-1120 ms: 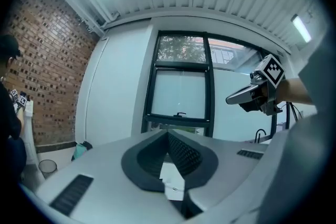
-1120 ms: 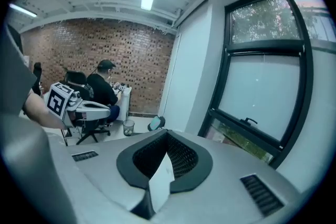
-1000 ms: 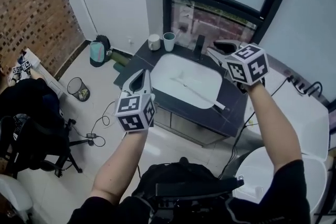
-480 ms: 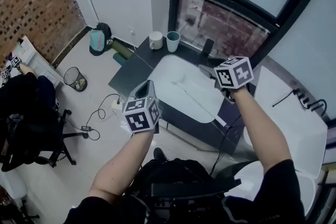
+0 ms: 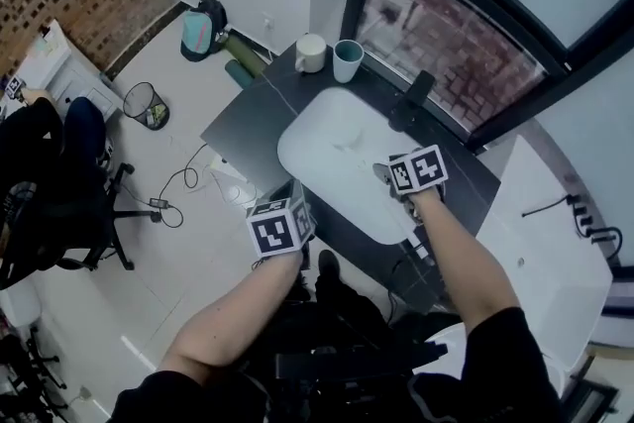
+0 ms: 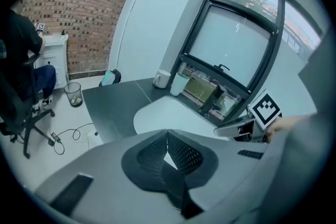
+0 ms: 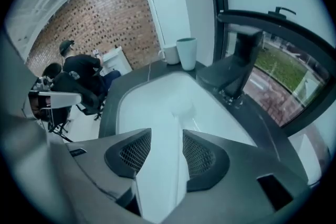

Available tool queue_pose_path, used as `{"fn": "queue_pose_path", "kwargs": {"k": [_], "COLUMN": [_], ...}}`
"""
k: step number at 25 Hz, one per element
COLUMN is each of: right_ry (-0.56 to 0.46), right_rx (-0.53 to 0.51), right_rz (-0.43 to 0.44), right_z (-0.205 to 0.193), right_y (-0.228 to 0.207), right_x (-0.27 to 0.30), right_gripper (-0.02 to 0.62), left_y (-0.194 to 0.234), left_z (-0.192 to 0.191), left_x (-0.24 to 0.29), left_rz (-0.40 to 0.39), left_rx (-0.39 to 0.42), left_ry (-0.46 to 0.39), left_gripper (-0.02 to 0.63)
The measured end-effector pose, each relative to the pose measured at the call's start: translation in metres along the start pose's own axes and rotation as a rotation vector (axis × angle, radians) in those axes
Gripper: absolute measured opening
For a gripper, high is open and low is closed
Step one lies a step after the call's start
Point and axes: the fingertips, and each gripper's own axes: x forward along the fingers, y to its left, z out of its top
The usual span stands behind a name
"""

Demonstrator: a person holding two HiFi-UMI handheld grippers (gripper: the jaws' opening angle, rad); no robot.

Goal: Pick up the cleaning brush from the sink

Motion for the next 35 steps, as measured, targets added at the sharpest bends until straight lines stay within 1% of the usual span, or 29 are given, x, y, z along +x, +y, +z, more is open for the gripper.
{"fn": "queue_pose_path", "kwargs": {"k": [4, 7, 11, 16, 18, 19, 20, 21, 24, 28, 29, 32, 35], "right_ry": [0.099, 0.163, 0.234, 0.313, 0.323, 0.329, 0.336, 0.343, 0.353, 0.372, 0.375, 0.346, 0.318], "right_rx": [-0.002, -0.005, 0.007, -0.014, -0.021, -0.027, -0.032, -0.030, -0.005, -0.015, -0.009, 0.023, -0.017], "right_rz": [0.050, 0.057, 0.074, 0.119, 0.113, 0.099, 0.086, 0.078, 0.088, 0.079, 0.075, 0.060, 0.025], "right_z": [-0.024, -0.035, -0.055, -0.073, -0.077, -0.079, -0.081, -0.082, -0.083, -0.089, -0.091, -0.089, -0.084], "right_y": [-0.022, -0.046, -0.048, -0.050, -0.047, -0.047, -0.048, -0.049, -0.050, -0.047, -0.046, -0.047, -0.052], "right_x": [0.055, 0.089, 0.128, 0.155, 0.165, 0.169, 0.172, 0.174, 0.176, 0.177, 0.177, 0.177, 0.169], "right_gripper": [0.175, 0.175, 0.175, 0.175, 0.175, 0.162, 0.104, 0.083, 0.080, 0.078, 0.061, 0.038, 0.034], "left_y": [-0.003, -0.008, 0.007, 0.010, 0.014, 0.016, 0.018, 0.018, 0.019, 0.019, 0.019, 0.018, 0.019], "left_z": [-0.011, -0.012, -0.025, -0.026, -0.030, -0.033, -0.035, -0.037, -0.040, -0.043, -0.044, -0.044, -0.043], "left_x": [0.034, 0.059, 0.073, 0.086, 0.087, 0.088, 0.088, 0.089, 0.090, 0.086, 0.085, 0.081, 0.075], "left_rz": [0.057, 0.081, 0.108, 0.133, 0.134, 0.135, 0.137, 0.139, 0.147, 0.145, 0.142, 0.132, 0.137], "left_rx": [-0.050, -0.058, -0.086, -0.111, -0.112, -0.112, -0.113, -0.116, -0.126, -0.119, -0.118, -0.113, -0.108], "left_ry": [0.029, 0.035, 0.049, 0.040, 0.037, 0.036, 0.036, 0.036, 0.036, 0.037, 0.036, 0.030, 0.020], "left_gripper": [-0.009, -0.009, -0.009, -0.009, -0.009, -0.009, -0.009, -0.009, -0.009, -0.009, -0.009, -0.009, -0.009]}}
